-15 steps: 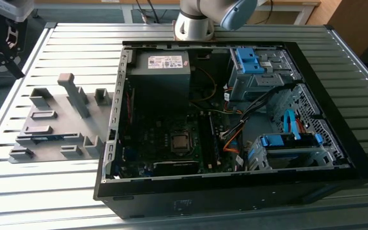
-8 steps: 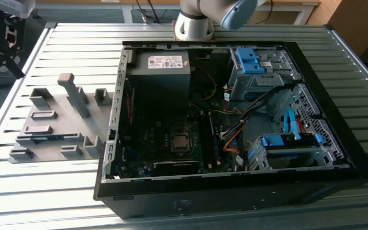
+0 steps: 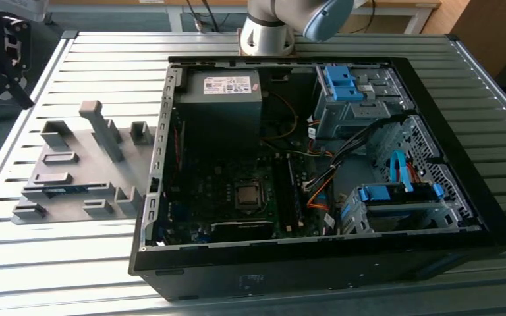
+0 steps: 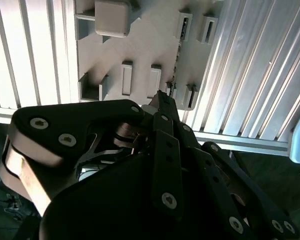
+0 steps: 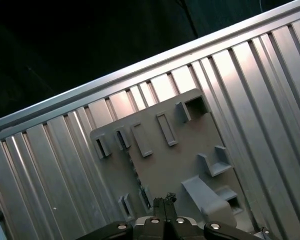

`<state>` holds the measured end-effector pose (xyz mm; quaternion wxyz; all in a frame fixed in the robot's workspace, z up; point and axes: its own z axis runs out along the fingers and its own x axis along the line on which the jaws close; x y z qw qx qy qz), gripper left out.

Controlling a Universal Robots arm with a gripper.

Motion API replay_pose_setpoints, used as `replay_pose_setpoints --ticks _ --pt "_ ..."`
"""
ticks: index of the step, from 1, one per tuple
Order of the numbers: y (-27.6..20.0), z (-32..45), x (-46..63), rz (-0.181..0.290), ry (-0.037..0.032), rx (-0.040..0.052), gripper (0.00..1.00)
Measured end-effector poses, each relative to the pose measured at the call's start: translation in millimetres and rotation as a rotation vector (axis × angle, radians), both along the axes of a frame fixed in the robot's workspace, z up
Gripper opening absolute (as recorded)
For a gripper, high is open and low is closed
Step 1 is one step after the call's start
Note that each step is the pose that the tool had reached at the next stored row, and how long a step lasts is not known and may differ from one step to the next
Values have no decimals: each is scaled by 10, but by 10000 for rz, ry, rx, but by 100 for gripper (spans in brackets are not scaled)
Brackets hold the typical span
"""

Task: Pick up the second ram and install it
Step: 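Pick up the second ram and move it above second insertion slot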

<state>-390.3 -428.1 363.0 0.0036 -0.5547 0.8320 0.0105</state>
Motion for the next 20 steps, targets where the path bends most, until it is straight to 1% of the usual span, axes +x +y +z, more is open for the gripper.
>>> replay_pose_setpoints --ticks 4,6,16,18,20 --pt "-9 -15 -6 165 -9 1 11" --pt "-12 -22 -6 344 -8 -1 11" --pt "-12 -73 -6 2100 -9 1 11" --pt "-20 -84 -11 2261 -9 1 11" --pt "-24 -100 -20 2274 -14 2 11"
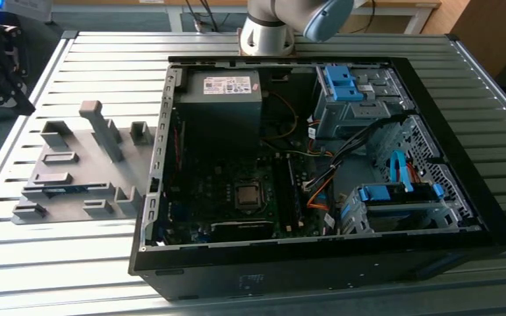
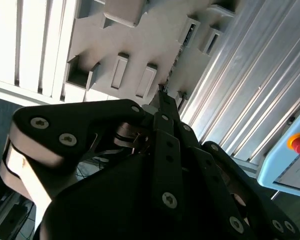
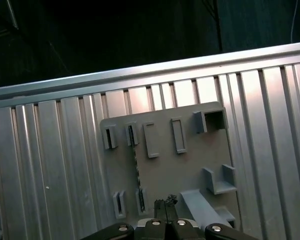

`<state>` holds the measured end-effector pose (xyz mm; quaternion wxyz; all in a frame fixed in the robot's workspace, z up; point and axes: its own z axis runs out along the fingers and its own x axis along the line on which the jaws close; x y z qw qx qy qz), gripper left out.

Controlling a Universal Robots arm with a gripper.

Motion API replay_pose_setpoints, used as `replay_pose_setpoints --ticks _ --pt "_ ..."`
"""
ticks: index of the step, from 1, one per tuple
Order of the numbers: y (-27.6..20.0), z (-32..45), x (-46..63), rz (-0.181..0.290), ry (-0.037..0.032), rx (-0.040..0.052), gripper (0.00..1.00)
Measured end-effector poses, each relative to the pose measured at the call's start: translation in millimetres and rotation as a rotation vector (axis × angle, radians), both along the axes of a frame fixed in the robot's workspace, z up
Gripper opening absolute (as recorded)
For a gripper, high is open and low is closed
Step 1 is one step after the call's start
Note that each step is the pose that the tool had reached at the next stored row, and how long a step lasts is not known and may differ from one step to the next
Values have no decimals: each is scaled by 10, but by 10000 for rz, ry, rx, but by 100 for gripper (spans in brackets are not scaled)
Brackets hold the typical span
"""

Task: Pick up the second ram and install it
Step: 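Pick up the second ram and move it above second insertion slot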

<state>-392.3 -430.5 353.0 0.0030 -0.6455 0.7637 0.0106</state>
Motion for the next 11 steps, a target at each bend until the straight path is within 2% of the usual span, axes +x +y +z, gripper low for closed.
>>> replay_pose_setpoints --ticks 7,9,10,11 --pt "-2 -51 -6 70 -4 -1 11" --pt "-5 -61 -5 239 -9 -1 11" --pt "-6 -67 -5 373 -12 -1 17" --pt "-7 -72 -5 479 -14 0 17"
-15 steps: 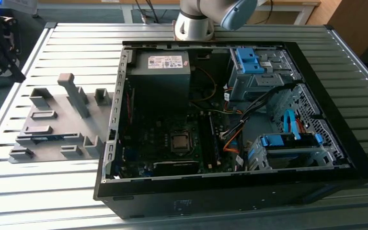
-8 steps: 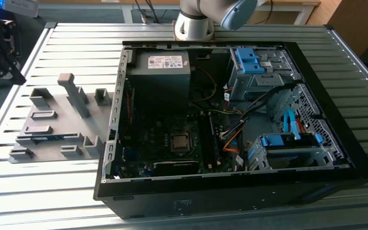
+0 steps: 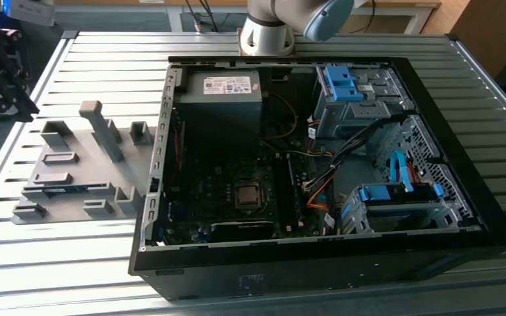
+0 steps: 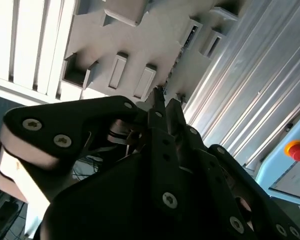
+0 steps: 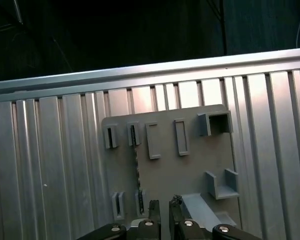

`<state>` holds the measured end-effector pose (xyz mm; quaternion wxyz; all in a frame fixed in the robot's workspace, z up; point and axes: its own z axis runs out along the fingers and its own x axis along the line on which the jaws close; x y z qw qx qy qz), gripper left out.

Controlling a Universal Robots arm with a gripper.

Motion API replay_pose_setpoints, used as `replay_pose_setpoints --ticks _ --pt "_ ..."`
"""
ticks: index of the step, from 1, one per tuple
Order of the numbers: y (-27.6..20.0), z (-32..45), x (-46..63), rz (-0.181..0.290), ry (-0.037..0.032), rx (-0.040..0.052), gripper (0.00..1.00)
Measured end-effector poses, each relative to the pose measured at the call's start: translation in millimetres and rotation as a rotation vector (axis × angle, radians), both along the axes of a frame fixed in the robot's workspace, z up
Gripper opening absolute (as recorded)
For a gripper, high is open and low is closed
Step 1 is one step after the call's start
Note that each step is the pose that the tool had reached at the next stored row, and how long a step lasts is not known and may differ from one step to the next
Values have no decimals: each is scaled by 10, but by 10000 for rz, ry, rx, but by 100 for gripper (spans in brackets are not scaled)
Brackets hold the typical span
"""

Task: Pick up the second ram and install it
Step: 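Pick up the second ram and move it above second insertion slot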

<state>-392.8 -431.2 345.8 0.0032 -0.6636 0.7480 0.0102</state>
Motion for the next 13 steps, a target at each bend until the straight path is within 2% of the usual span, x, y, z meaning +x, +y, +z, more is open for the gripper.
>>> replay_pose_setpoints --ticks 1,6,7,8,9,13 --pt "-5 -5 0 101 1 -2 24" --pt "-31 -27 0 337 0 -7 25" --pt "-34 -29 0 348 0 -11 31" --pt "-37 -30 0 359 0 -15 31" --pt "-38 -36 0 365 -3 -15 37" --pt "-47 -96 -1 370 -34 -17 37"
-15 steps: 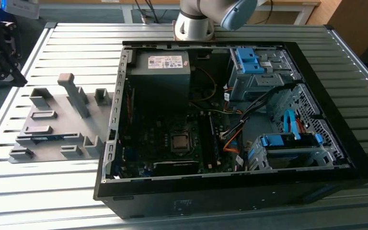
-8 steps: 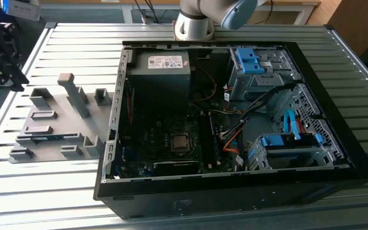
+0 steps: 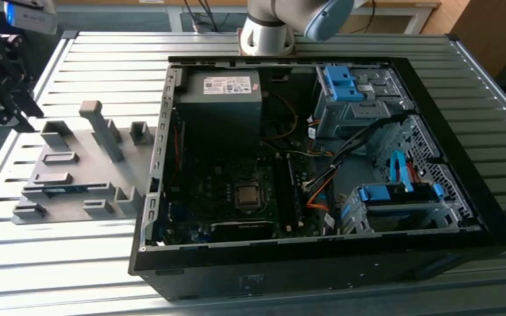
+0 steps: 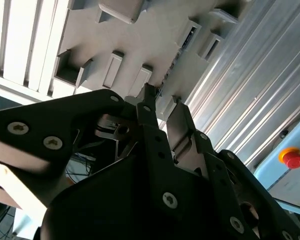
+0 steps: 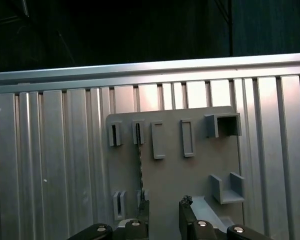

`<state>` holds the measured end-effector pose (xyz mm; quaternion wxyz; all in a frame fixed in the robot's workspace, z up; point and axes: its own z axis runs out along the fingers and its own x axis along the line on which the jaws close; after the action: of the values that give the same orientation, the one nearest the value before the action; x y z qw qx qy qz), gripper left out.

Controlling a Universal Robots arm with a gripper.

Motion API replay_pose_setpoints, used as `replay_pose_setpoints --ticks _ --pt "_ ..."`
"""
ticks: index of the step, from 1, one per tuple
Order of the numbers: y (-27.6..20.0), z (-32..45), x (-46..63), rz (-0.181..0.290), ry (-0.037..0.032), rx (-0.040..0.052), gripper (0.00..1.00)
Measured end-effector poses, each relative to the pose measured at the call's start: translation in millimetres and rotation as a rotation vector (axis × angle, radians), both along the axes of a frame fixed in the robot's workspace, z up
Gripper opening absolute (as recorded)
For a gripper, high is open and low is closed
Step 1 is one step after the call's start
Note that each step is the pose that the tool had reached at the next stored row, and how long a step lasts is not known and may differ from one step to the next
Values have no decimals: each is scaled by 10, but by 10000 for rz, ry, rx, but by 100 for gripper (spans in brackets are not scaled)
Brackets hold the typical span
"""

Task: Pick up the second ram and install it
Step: 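Pick up the second ram and move it above second insertion slot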

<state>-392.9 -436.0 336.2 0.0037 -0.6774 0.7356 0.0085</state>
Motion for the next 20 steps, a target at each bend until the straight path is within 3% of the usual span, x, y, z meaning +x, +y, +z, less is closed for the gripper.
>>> replay_pose_setpoints --ticks 6,20 --pt "-3 -84 0 -10 -10 0 37" --pt "-3 -117 0 -11 -8 3 37"
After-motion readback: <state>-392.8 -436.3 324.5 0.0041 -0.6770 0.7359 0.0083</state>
